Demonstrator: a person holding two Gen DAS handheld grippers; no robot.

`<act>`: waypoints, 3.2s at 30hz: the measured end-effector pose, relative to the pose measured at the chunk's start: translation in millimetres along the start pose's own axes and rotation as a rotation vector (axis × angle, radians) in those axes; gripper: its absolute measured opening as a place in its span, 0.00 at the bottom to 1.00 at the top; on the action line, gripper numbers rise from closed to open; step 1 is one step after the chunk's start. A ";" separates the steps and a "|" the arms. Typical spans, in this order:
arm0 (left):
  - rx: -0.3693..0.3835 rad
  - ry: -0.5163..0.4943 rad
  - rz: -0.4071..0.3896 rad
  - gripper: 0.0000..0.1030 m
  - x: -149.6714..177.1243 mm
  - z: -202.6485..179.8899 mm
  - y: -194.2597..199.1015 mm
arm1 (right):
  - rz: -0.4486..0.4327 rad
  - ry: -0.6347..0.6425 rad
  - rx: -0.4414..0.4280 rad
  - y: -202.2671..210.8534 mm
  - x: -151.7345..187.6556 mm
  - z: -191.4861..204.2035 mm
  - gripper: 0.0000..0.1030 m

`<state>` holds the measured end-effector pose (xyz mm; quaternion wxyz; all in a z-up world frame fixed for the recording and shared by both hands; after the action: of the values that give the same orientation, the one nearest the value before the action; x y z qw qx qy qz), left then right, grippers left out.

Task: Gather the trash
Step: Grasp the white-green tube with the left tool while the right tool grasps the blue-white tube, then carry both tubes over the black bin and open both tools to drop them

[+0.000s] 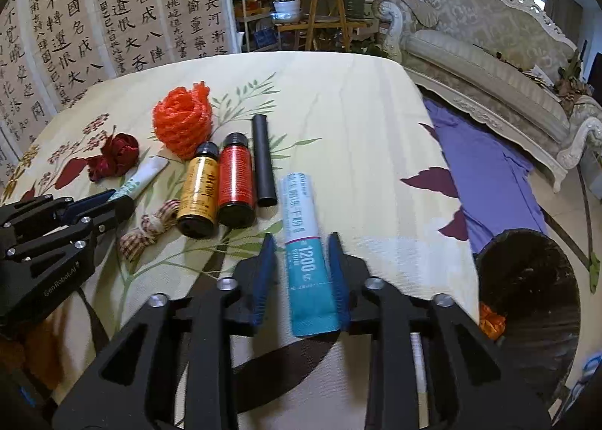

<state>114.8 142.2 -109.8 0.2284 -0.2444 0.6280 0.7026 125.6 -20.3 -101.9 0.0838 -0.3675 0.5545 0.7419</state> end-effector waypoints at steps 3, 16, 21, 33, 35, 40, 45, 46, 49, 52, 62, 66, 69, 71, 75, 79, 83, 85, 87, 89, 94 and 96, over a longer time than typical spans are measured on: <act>0.006 0.008 -0.001 0.14 1.2 1.0 1.6 | 0.001 0.005 0.012 -1.6 -1.9 2.8 0.46; 0.034 0.063 -0.011 0.12 5.2 6.9 8.3 | -0.005 0.001 0.041 0.8 0.3 -3.3 0.18; 0.043 0.091 -0.034 0.12 9.0 7.8 17.3 | -0.018 -0.012 0.036 8.1 7.4 -4.3 0.17; 0.104 0.098 -0.116 0.12 10.3 -18.6 58.1 | -0.083 -0.032 0.055 47.4 24.9 -11.4 0.17; 0.119 0.095 -0.132 0.12 8.5 -26.6 64.8 | -0.095 -0.041 0.064 55.8 27.3 -16.6 0.17; 0.170 0.058 -0.154 0.12 2.0 -57.0 75.1 | -0.133 -0.082 0.110 79.9 35.2 -40.3 0.17; 0.228 0.003 -0.156 0.12 -3.6 -100.2 78.1 | -0.159 -0.141 0.186 104.4 49.1 -80.8 0.17; 0.238 -0.008 -0.157 0.12 -5.1 -108.5 78.1 | -0.162 -0.152 0.199 107.7 51.3 -88.1 0.17; 0.265 -0.050 -0.169 0.12 -9.2 -137.3 79.4 | -0.178 -0.192 0.248 120.4 59.7 -113.8 0.17; 0.289 -0.082 -0.167 0.12 -10.7 -166.0 79.0 | -0.192 -0.221 0.295 131.2 67.1 -137.0 0.17; 0.341 -0.180 -0.172 0.12 -16.9 -235.5 77.4 | -0.214 -0.290 0.357 142.0 84.5 -186.3 0.17; 0.338 -0.210 -0.162 0.12 -18.3 -253.7 69.1 | -0.217 -0.316 0.367 141.9 90.2 -204.4 0.17; 0.331 -0.237 -0.158 0.12 -18.5 -271.2 63.3 | -0.220 -0.333 0.370 141.4 93.3 -216.3 0.17; 0.324 -0.252 -0.162 0.12 -19.7 -278.2 60.3 | -0.220 -0.342 0.370 140.5 94.0 -223.6 0.17; 0.320 -0.285 -0.154 0.13 -21.4 -290.8 53.2 | -0.227 -0.356 0.373 140.6 93.0 -236.6 0.18; 0.289 -0.309 -0.148 0.30 -19.8 -295.3 47.5 | -0.226 -0.363 0.375 139.2 94.6 -246.1 0.28; 0.276 -0.301 -0.151 0.47 -16.9 -294.4 47.1 | -0.229 -0.376 0.383 140.1 98.7 -251.8 0.36; 0.269 -0.295 -0.144 0.51 -16.8 -292.3 46.2 | -0.229 -0.382 0.385 141.1 100.4 -254.1 0.36; 0.270 -0.280 -0.136 0.52 -17.1 -290.3 46.0 | -0.230 -0.387 0.384 141.9 101.7 -254.5 0.37; 0.265 -0.274 -0.136 0.56 -18.5 -289.9 46.3 | -0.229 -0.389 0.383 142.4 102.6 -254.0 0.38; 0.258 -0.246 -0.128 0.61 -20.6 -276.9 48.2 | -0.235 -0.387 0.377 142.8 102.8 -251.8 0.43; 0.252 -0.230 -0.130 0.62 -20.4 -267.0 50.0 | -0.237 -0.382 0.368 142.0 100.0 -242.7 0.44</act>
<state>114.4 -128.9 -82.8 0.3726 -0.1718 0.6638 0.6253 88.2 -316.0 -85.6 0.3378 -0.2621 0.6072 0.6697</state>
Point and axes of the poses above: each gripper's, at about its wrist camera, not at the fingertips, and y roughly against the way its jaws point, z to its left, x to its underside, the point moved 7 cm from there along -y, roughly the way its jaws point, and after that the axes turned 6 degrees about -x, right-handed, at the moved point
